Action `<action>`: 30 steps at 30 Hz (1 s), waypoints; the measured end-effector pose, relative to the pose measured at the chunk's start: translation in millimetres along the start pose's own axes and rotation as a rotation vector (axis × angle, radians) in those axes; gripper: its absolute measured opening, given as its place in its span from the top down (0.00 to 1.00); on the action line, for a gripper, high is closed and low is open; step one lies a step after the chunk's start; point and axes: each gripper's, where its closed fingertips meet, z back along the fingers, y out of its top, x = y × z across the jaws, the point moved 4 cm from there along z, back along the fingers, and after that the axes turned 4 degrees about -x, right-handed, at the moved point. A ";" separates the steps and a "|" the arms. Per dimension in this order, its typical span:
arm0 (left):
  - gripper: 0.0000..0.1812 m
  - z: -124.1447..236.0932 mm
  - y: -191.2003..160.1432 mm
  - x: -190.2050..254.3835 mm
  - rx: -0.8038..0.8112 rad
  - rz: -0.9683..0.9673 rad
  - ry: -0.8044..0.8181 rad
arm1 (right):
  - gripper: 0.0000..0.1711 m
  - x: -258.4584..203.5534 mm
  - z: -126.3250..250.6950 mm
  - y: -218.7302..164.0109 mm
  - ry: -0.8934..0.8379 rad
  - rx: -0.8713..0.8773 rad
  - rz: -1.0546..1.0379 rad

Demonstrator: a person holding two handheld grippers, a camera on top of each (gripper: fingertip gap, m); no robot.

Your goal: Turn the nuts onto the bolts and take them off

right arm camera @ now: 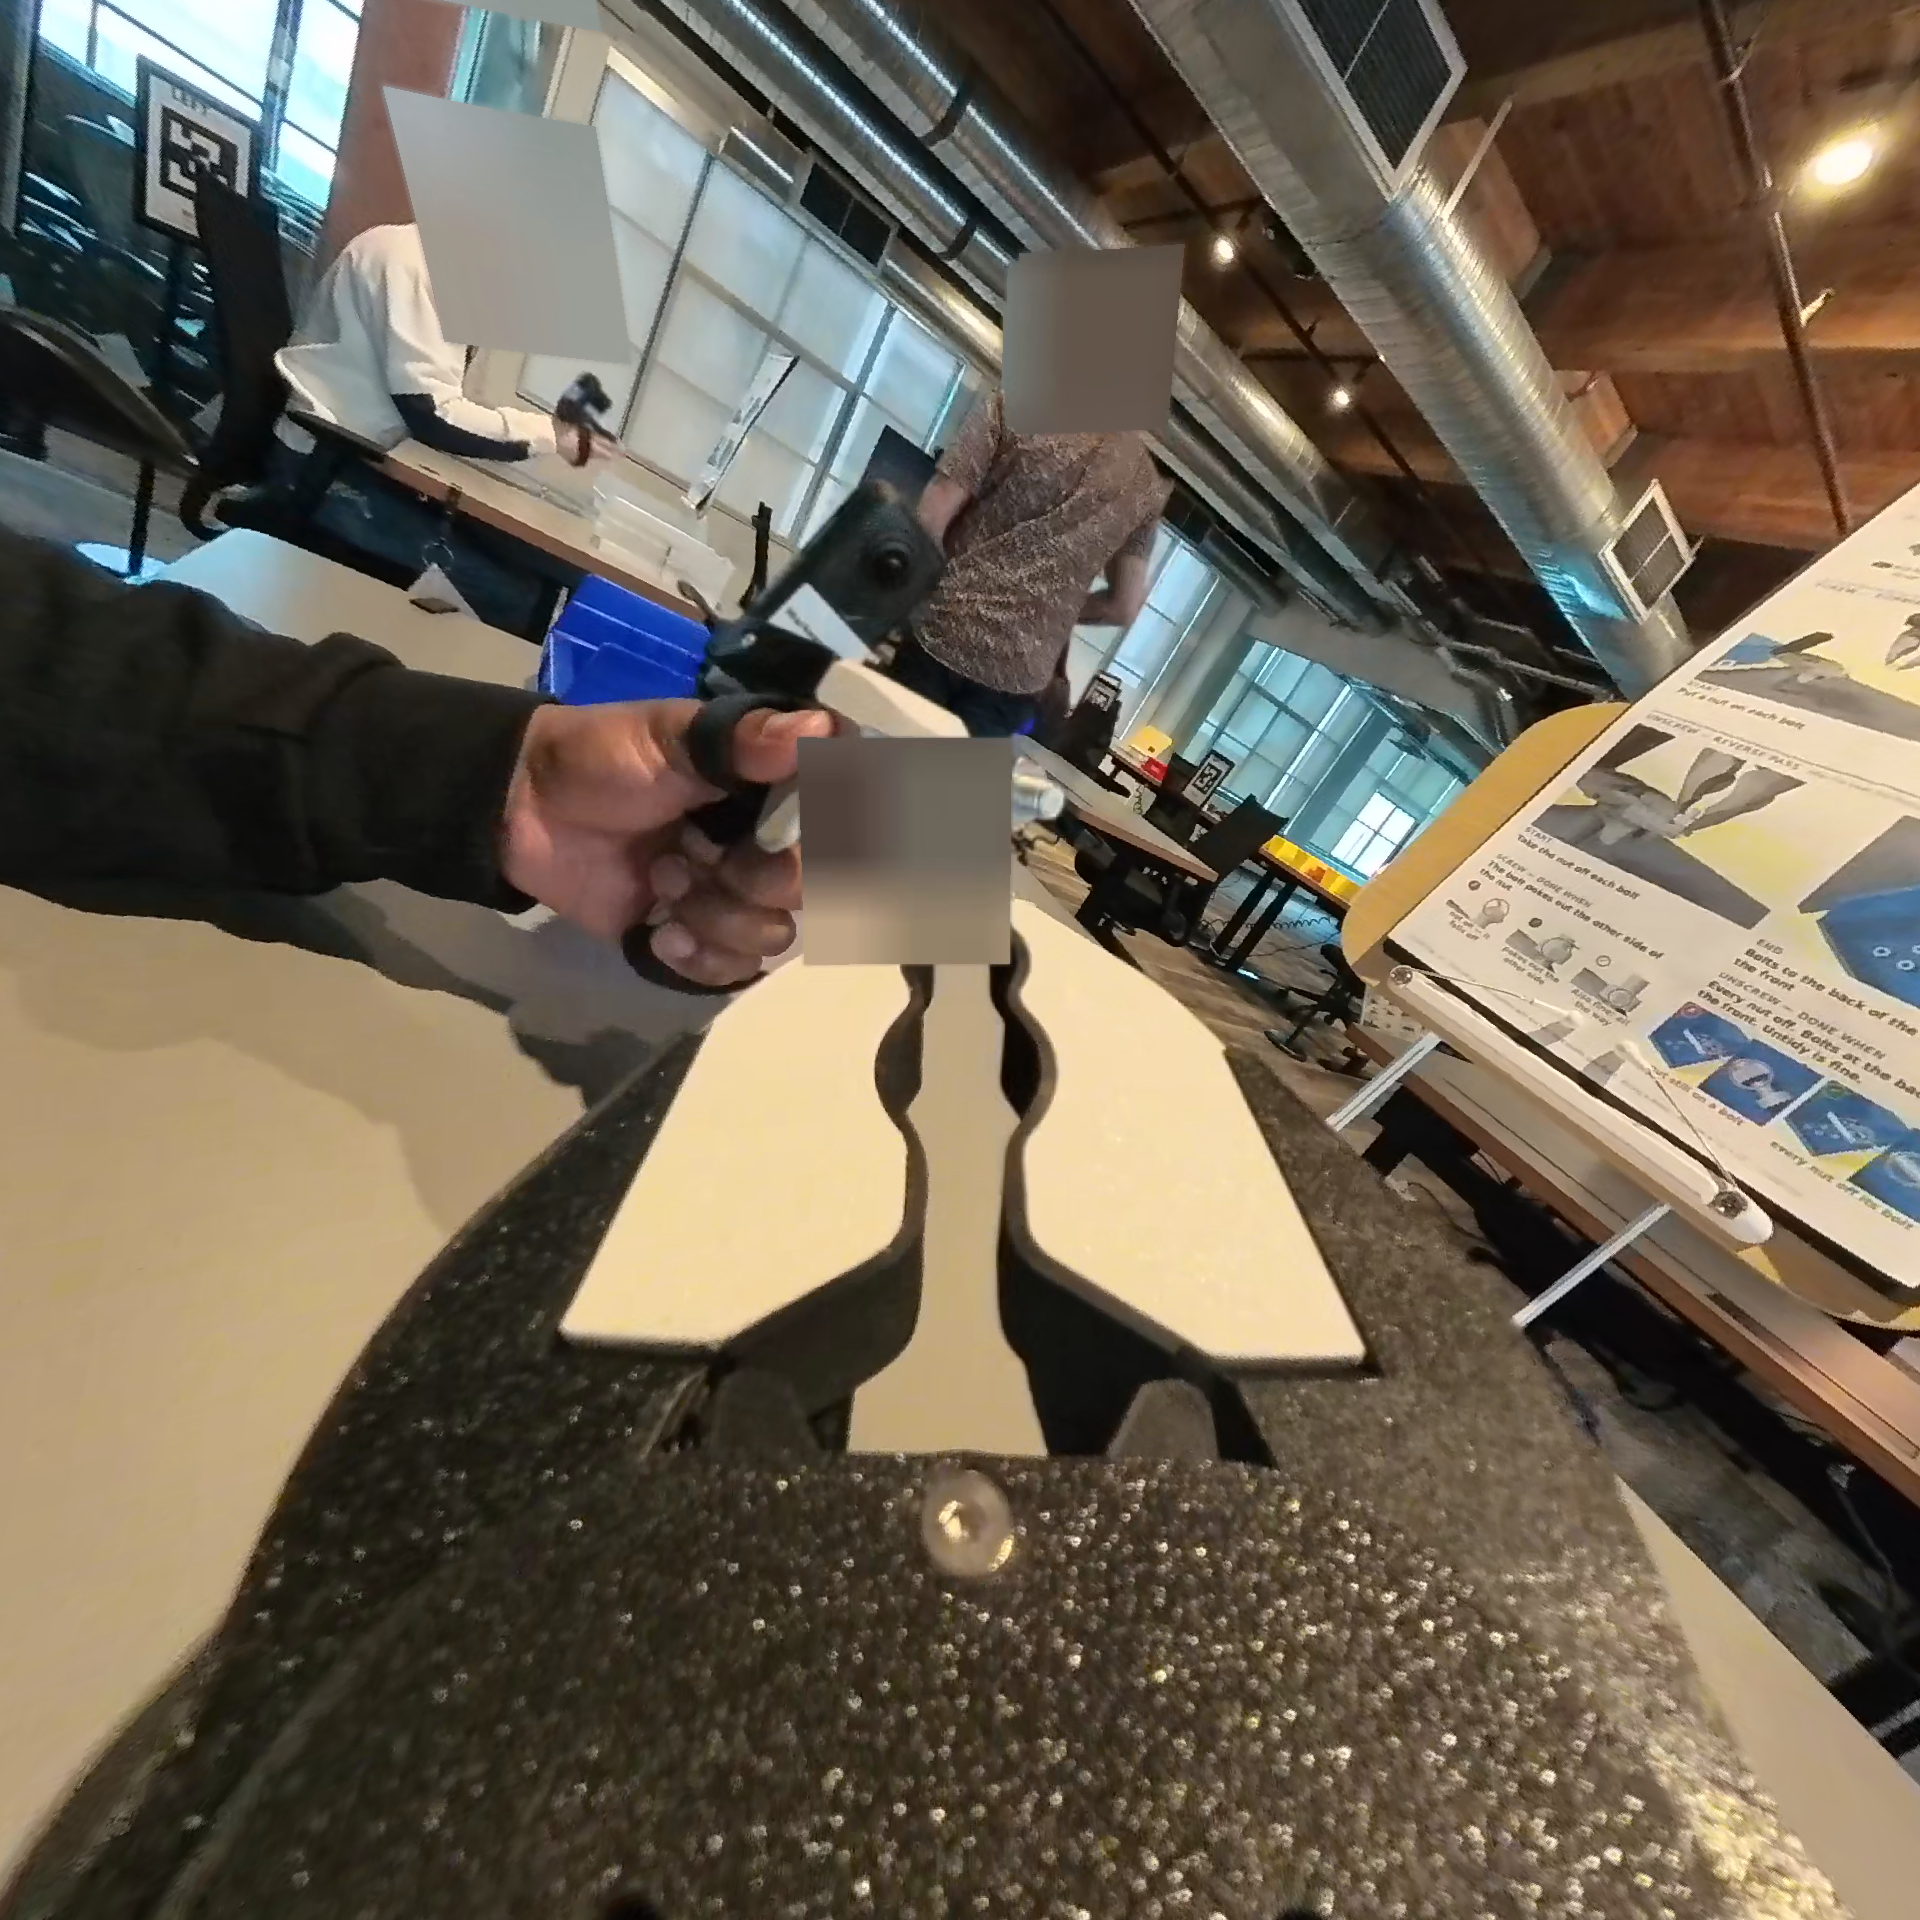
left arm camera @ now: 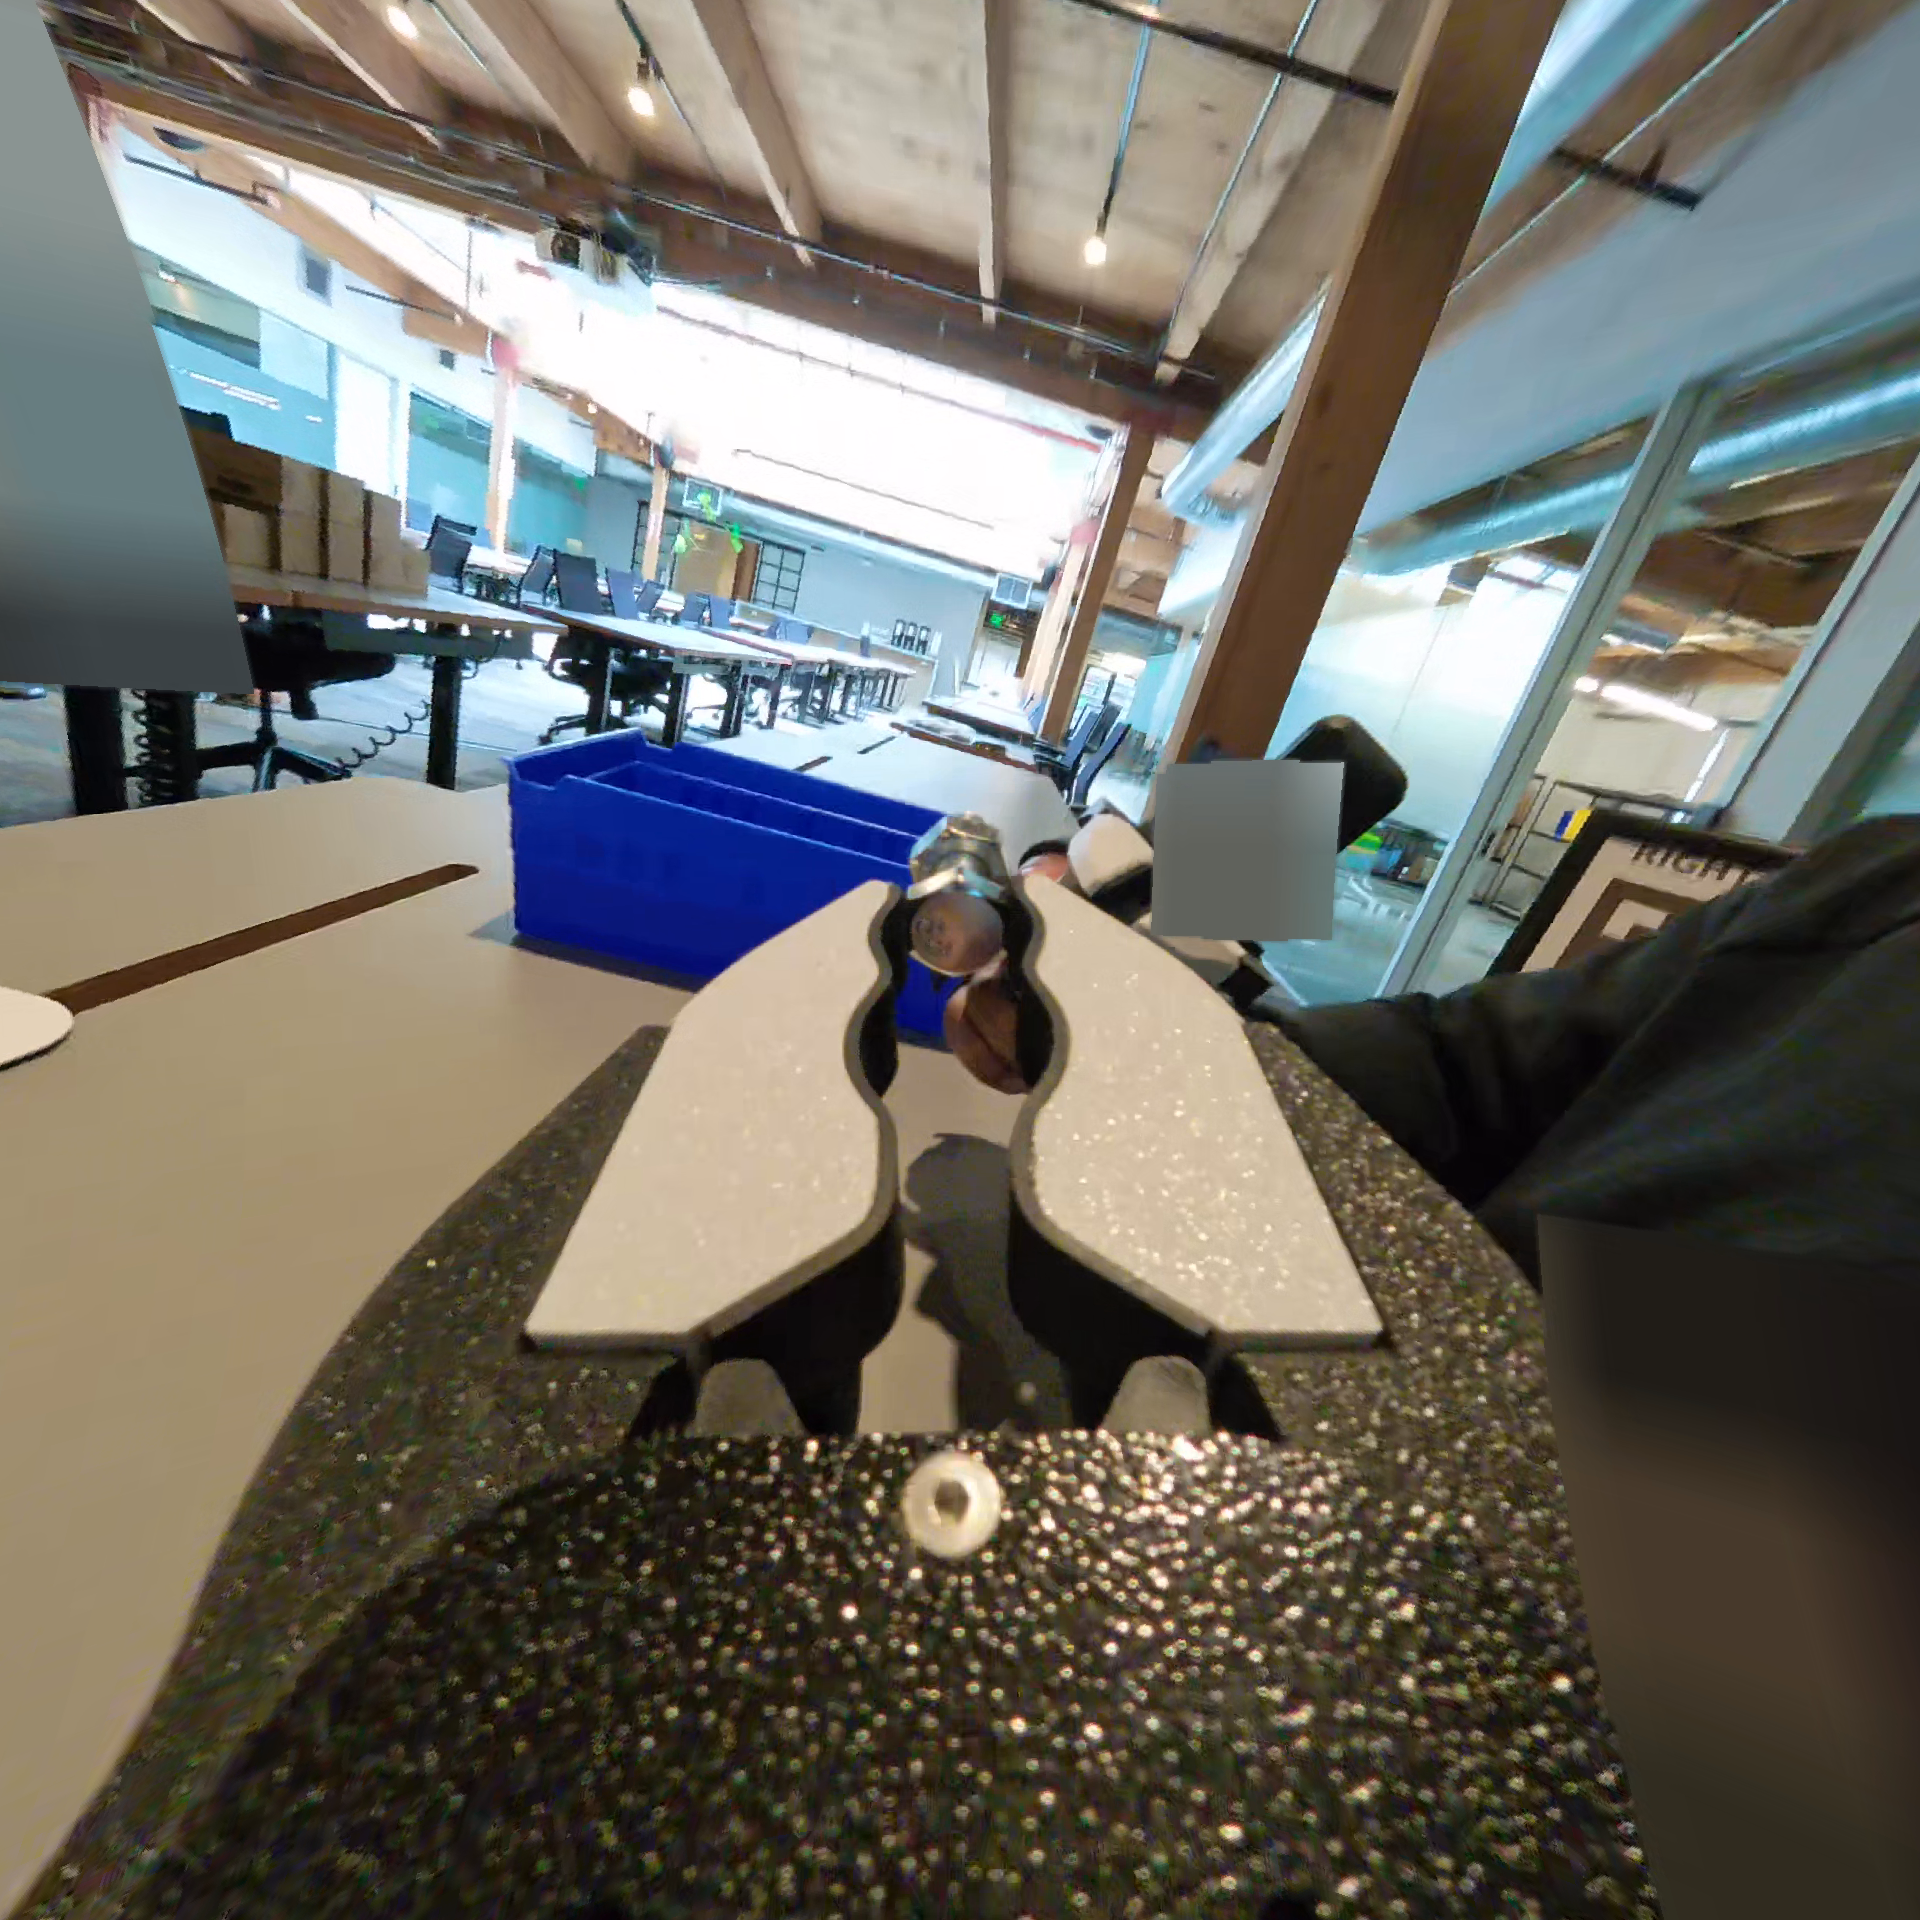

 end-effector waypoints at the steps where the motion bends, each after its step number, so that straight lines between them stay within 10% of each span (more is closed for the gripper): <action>1: 0.91 -0.3 -1.1 -0.7 -0.013 -0.006 0.009 | 0.94 -0.1 -0.2 0.0 -0.001 -0.002 0.003; 15: 0.90 -3.7 -4.7 -1.9 -0.157 -0.272 0.225 | 0.89 9.9 2.3 4.0 -0.004 0.059 -0.169; 30: 0.90 -12.5 -9.6 13.2 -0.123 -0.143 0.003 | 0.88 7.6 1.3 3.0 0.029 0.051 -0.176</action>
